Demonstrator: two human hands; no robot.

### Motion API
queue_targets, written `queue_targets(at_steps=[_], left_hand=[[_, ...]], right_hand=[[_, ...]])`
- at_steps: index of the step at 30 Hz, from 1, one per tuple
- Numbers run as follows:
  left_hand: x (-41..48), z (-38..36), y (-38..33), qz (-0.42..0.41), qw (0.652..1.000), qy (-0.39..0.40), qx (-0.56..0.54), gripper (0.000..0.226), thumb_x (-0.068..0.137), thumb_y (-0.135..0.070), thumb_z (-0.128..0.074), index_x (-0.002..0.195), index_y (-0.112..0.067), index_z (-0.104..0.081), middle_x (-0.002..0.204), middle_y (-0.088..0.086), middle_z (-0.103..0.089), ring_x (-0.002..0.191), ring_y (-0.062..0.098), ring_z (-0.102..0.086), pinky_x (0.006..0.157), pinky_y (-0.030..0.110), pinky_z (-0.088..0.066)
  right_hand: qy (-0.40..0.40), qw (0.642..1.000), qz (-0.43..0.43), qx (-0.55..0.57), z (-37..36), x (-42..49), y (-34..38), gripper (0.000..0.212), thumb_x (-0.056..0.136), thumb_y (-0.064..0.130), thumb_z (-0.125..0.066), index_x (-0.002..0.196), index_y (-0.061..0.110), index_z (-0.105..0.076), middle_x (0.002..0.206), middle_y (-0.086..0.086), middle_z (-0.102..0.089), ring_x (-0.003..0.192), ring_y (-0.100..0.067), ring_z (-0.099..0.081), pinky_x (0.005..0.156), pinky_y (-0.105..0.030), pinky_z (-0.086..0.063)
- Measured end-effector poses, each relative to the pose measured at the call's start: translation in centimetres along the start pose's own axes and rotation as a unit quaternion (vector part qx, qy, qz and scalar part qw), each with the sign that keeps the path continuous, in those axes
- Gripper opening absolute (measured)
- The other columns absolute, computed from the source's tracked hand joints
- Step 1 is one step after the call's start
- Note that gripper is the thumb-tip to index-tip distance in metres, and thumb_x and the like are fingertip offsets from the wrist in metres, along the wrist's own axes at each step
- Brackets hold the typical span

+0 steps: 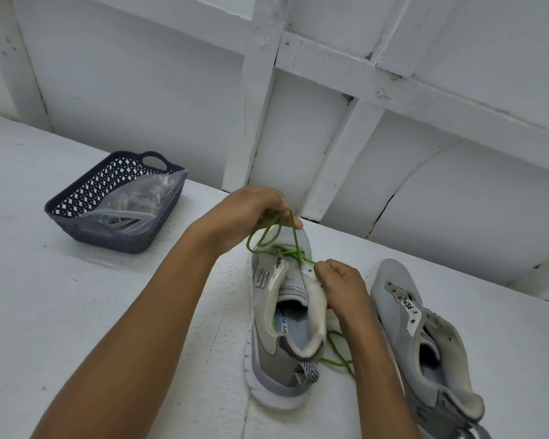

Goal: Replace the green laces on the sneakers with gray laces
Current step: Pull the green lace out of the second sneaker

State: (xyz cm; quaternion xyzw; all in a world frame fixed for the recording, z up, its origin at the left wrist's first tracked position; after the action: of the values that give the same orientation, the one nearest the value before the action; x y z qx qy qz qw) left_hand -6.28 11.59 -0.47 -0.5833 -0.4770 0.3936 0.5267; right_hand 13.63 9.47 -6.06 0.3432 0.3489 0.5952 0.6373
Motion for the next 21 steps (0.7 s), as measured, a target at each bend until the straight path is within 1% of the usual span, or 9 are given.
queue_targets(at_steps=[2,3,4,6,8,10,12,17,21], left_hand=[[-0.1,-0.2,-0.3,-0.006,0.998,0.022,-0.065,0.021,0.094,-0.005,-0.044,0.077,-0.003,-0.056,0.074,0.019,-0.064,0.079,0.035,-0.07,0.084,0.038,-0.056],[-0.1,-0.4,-0.4,0.002,0.997,0.022,-0.075,0.02,0.094,-0.007,-0.045,0.076,-0.006,-0.054,0.067,0.013,-0.058,0.066,0.032,-0.064,0.075,0.039,-0.057],[0.0,-0.5,-0.5,0.013,0.998,0.011,-0.062,0.02,0.095,-0.009,-0.045,0.076,-0.008,-0.052,0.063,0.008,-0.052,0.056,0.026,-0.054,0.064,0.036,-0.055],[0.3,-0.6,-0.3,0.025,0.998,-0.03,0.057,0.02,0.096,-0.013,-0.047,0.076,-0.012,-0.051,0.063,0.002,-0.05,0.051,0.016,-0.039,0.05,0.026,-0.041],[0.7,-0.5,0.3,0.022,0.969,-0.048,0.242,0.015,0.093,-0.021,-0.057,0.079,-0.015,-0.056,0.071,-0.003,-0.057,0.057,0.011,-0.045,0.052,0.024,-0.037],[0.8,-0.8,1.2,0.038,0.911,-0.004,0.41,0.009,0.088,-0.029,-0.064,0.088,-0.021,-0.065,0.081,-0.01,-0.06,0.071,0.007,-0.054,0.061,0.025,-0.041],[0.8,-1.3,2.0,0.063,0.86,0.046,0.503,0.011,0.086,-0.033,-0.066,0.091,-0.024,-0.068,0.083,-0.015,-0.058,0.079,0.006,-0.055,0.063,0.025,-0.041],[0.9,-1.4,2.0,0.065,0.874,0.035,0.48,0.007,0.087,-0.023,-0.065,0.081,-0.023,-0.069,0.076,-0.013,-0.061,0.072,0.005,-0.054,0.062,0.023,-0.041],[0.7,-0.7,2.2,0.105,0.855,0.045,0.505,0.01,0.087,-0.023,-0.066,0.084,-0.014,-0.07,0.084,0.0,-0.069,0.076,0.014,-0.059,0.067,0.027,-0.046]], right_hand=[[-0.001,1.0,-0.002,-0.005,0.1,0.0,0.0,0.04,0.09,0.017,-0.056,0.059,0.021,-0.031,0.047,0.011,-0.029,0.047,-0.005,-0.026,0.053,-0.028,-0.024],[-0.001,1.0,-0.001,-0.005,0.1,-0.1,0.0,0.04,0.09,0.018,-0.056,0.059,0.021,-0.032,0.048,0.011,-0.03,0.048,-0.005,-0.027,0.053,-0.028,-0.025],[-0.001,1.0,0.0,-0.005,0.2,-0.1,0.0,0.039,0.09,0.018,-0.056,0.059,0.02,-0.033,0.049,0.011,-0.031,0.049,-0.006,-0.028,0.054,-0.028,-0.025],[-0.002,1.0,-0.001,-0.006,0.1,-0.1,0.0,0.038,0.091,0.018,-0.057,0.06,0.019,-0.034,0.051,0.009,-0.032,0.051,-0.007,-0.029,0.055,-0.028,-0.025],[-0.006,1.0,0.0,-0.008,0.1,-0.1,0.0,0.037,0.09,0.019,-0.057,0.061,0.019,-0.034,0.051,0.009,-0.031,0.052,-0.008,-0.028,0.056,-0.029,-0.025],[-0.005,1.0,0.002,-0.013,0.0,0.1,0.1,0.037,0.089,0.02,-0.057,0.061,0.02,-0.032,0.051,0.009,-0.029,0.051,-0.008,-0.025,0.057,-0.029,-0.024],[-0.001,1.0,0.006,-0.018,0.0,0.1,0.1,0.038,0.089,0.02,-0.056,0.06,0.021,-0.031,0.051,0.009,-0.028,0.051,-0.007,-0.024,0.057,-0.03,-0.022],[0.003,1.0,0.009,-0.016,0.1,0.1,-0.1,0.038,0.088,0.02,-0.057,0.06,0.021,-0.031,0.053,0.009,-0.028,0.053,-0.008,-0.024,0.059,-0.03,-0.024],[0.008,1.0,0.009,-0.008,0.2,0.2,-0.2,0.04,0.088,0.02,-0.057,0.058,0.022,-0.03,0.051,0.01,-0.028,0.052,-0.007,-0.025,0.06,-0.03,-0.025]])
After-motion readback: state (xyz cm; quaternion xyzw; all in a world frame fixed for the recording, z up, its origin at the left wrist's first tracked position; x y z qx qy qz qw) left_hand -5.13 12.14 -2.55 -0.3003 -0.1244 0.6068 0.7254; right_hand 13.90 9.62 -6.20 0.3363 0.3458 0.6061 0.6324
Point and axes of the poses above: each hand's wrist, its own x-axis towards the middle knuckle, its own z-axis out of the back of the hand, y = z × x, the point moved 2 cm from there along x, towards the middle knuckle
